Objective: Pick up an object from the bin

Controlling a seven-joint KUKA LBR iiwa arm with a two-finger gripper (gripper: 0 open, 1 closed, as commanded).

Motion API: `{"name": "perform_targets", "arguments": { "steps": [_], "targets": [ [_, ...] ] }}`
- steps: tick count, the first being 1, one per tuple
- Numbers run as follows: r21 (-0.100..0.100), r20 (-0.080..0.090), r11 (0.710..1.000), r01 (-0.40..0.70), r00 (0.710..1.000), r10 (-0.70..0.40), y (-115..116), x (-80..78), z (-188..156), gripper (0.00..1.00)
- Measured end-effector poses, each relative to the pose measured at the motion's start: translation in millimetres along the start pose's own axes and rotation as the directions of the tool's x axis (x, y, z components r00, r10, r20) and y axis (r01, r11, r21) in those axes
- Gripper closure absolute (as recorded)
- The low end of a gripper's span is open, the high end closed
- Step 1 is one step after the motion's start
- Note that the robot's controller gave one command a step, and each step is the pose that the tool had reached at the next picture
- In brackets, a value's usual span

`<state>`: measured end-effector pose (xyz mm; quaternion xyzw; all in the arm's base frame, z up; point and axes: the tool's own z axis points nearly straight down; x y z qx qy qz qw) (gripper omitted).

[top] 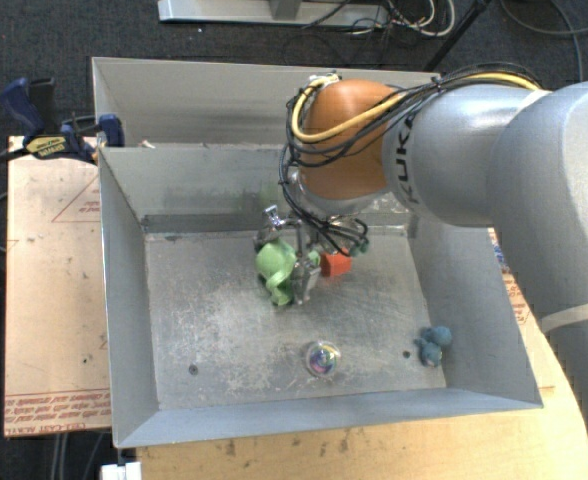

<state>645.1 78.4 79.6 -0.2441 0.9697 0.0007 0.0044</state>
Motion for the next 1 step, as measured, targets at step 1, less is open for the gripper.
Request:
{"name": "perform_targets", "arguments": {
  "steps": [1],
  "targets": [
    [0.001,0.000,1.000,-0.001,1.000,0.001,0.0,-2.8,-49.3,1.00]
  ]
}}
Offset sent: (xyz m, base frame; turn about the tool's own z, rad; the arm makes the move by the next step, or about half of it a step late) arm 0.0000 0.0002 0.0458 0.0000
